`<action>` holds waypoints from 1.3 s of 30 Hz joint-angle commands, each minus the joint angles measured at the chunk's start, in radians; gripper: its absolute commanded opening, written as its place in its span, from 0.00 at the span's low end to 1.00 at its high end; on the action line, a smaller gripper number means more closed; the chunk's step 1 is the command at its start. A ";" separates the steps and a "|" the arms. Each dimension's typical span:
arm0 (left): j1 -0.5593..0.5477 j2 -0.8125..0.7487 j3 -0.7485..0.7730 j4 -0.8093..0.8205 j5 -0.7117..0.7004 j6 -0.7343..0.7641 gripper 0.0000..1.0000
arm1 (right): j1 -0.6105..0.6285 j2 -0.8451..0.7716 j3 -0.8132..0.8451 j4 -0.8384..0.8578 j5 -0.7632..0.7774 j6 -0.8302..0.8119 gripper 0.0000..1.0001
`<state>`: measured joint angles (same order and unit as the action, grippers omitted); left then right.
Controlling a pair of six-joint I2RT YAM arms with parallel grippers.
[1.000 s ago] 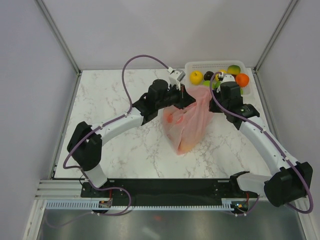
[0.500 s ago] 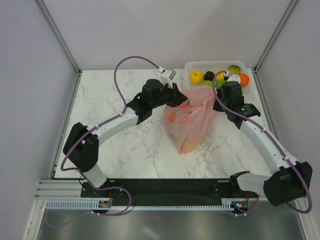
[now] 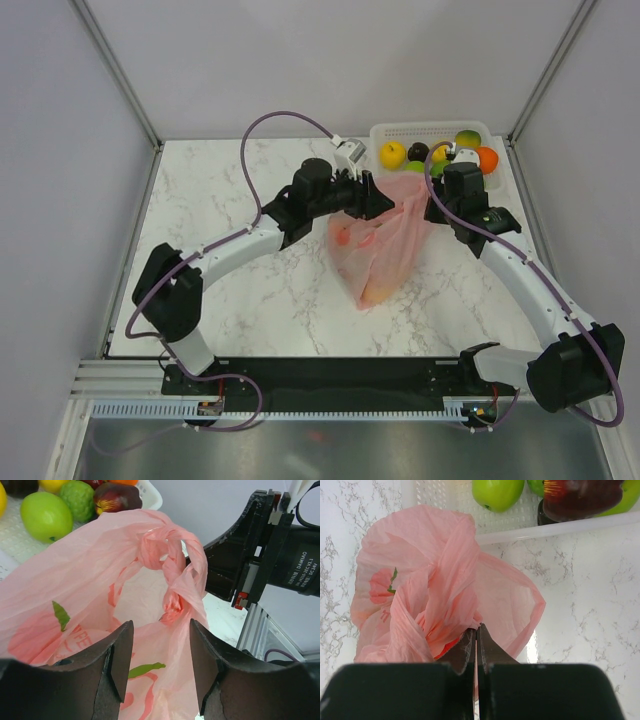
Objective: Place the fake fruits into the plastic bag and tie a complex knot
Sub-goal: Tie the plastic bag at the center of the board.
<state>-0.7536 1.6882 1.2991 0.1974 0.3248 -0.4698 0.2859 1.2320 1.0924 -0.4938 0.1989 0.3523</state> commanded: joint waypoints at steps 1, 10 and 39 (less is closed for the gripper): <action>-0.021 0.019 0.061 0.050 0.028 0.045 0.56 | -0.005 -0.005 0.040 0.021 -0.018 -0.006 0.00; -0.043 0.051 0.095 0.040 -0.003 0.062 0.47 | -0.004 -0.005 0.040 0.024 -0.033 -0.007 0.00; -0.073 0.116 0.180 -0.027 -0.023 0.099 0.42 | -0.004 0.011 0.040 0.029 -0.055 -0.009 0.00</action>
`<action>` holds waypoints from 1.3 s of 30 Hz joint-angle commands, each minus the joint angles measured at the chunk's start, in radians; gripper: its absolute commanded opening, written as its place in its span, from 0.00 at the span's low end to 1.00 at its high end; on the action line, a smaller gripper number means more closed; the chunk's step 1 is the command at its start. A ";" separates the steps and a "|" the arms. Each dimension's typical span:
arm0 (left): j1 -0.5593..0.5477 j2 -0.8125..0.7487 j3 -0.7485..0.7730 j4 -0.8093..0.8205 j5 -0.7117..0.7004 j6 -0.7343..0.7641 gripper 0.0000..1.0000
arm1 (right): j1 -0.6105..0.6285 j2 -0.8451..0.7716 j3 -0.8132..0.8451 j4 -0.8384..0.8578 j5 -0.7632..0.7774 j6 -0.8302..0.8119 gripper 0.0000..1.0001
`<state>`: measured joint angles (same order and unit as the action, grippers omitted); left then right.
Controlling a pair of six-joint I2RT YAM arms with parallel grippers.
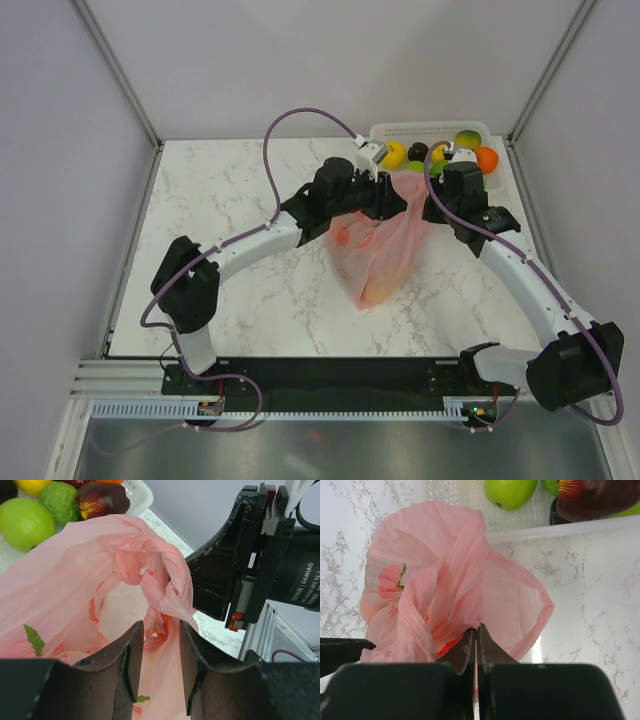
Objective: Place the fake fruits into the plastic bag and tie a complex knot
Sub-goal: Tie the plastic bag at the center of the board.
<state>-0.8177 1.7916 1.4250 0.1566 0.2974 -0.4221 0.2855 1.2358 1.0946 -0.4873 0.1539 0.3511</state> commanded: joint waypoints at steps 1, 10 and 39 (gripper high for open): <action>-0.011 0.018 0.057 0.012 0.003 0.052 0.42 | -0.003 0.005 0.037 0.024 -0.011 -0.008 0.00; -0.015 0.051 0.100 -0.025 -0.024 0.063 0.46 | -0.003 0.004 0.040 0.024 -0.014 -0.004 0.00; -0.001 0.160 0.210 -0.114 -0.034 -0.012 0.02 | -0.003 0.005 0.037 0.023 -0.017 -0.009 0.00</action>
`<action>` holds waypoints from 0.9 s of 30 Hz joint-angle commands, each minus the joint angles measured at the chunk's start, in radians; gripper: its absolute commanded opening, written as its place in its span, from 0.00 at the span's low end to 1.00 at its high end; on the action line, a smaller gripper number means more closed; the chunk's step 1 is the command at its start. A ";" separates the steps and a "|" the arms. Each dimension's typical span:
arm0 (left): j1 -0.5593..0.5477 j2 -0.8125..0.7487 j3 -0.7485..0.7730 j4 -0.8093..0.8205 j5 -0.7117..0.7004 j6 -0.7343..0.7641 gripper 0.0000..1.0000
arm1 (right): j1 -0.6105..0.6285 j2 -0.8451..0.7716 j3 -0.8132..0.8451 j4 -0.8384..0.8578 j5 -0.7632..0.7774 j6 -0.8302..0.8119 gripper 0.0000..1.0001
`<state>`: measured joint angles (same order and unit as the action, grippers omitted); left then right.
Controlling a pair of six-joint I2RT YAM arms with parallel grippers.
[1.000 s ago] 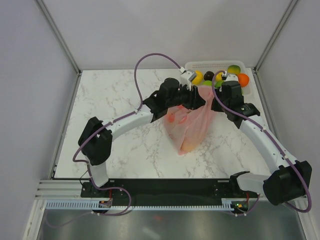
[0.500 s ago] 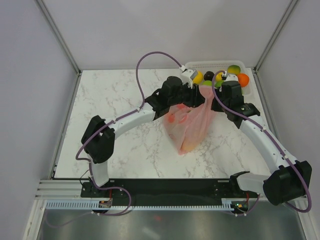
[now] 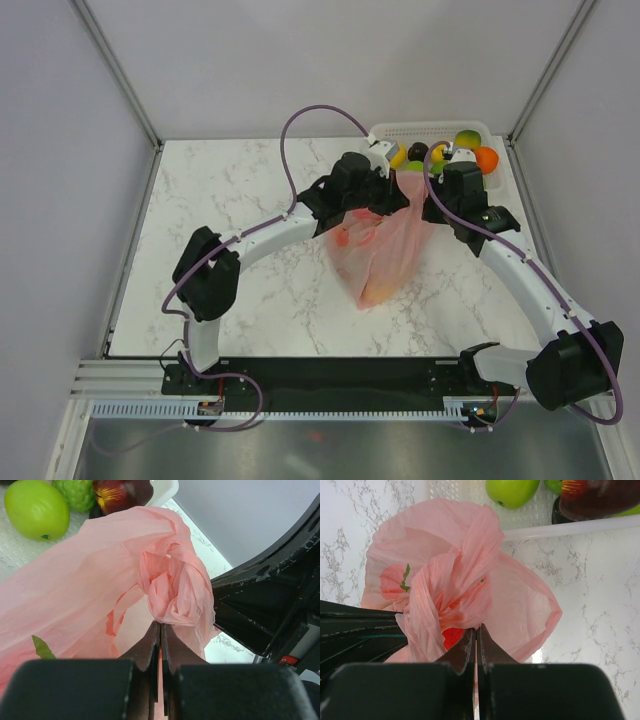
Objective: Place the fake fruits into the plastic bag and tie a complex knot
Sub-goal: Tie the plastic bag at the center of the board.
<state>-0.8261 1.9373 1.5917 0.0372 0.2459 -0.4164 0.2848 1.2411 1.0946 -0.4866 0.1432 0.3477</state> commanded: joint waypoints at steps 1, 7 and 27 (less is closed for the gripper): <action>0.008 0.011 0.042 0.012 0.020 -0.024 0.02 | -0.003 0.000 0.037 0.023 -0.007 -0.006 0.00; 0.027 -0.044 -0.013 0.016 -0.013 -0.010 0.02 | -0.003 -0.002 0.034 0.020 0.048 0.004 0.00; 0.038 -0.182 -0.093 -0.103 -0.184 0.076 0.02 | -0.004 -0.014 0.053 0.019 0.363 0.019 0.00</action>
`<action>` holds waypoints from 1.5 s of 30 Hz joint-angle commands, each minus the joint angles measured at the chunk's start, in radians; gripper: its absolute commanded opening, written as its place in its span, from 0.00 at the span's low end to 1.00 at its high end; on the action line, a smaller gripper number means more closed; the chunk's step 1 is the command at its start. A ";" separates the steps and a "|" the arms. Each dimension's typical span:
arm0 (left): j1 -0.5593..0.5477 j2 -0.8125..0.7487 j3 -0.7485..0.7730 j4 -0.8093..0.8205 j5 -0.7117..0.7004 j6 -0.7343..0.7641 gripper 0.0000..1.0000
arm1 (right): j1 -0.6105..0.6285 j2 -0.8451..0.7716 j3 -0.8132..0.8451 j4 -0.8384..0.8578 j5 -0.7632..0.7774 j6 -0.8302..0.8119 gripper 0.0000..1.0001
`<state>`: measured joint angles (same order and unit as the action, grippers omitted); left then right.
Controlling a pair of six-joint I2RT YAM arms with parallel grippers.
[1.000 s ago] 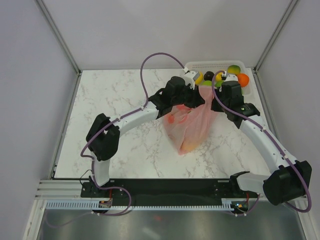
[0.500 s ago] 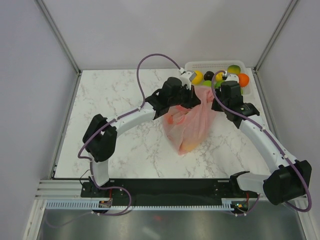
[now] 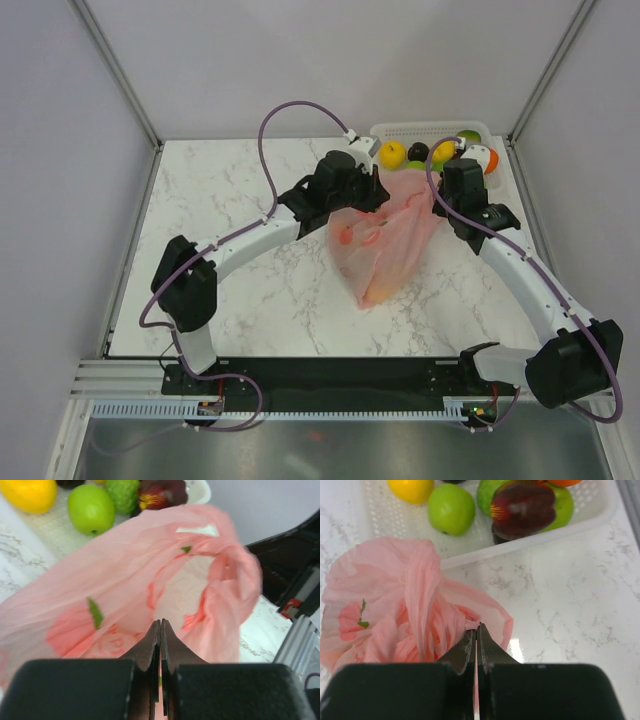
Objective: Place the fake fruits into the plastic bag and tie a complex knot
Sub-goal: Tie the plastic bag at the center of the board.
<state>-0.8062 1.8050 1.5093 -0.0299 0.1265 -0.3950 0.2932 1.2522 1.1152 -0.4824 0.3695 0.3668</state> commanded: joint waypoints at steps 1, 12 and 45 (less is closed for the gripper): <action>0.019 -0.050 -0.012 -0.038 -0.065 0.053 0.02 | -0.011 -0.028 0.032 0.015 0.144 0.001 0.00; 0.033 -0.024 0.002 0.025 0.079 0.036 0.43 | -0.011 -0.019 0.026 0.039 0.039 0.004 0.00; 0.052 -0.035 -0.115 0.300 0.246 -0.133 0.47 | -0.012 0.104 0.017 0.153 -0.260 -0.011 0.00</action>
<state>-0.7475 1.8088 1.3911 0.1738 0.3088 -0.4759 0.2836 1.3392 1.1133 -0.3782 0.1474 0.3630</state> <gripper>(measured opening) 0.492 0.010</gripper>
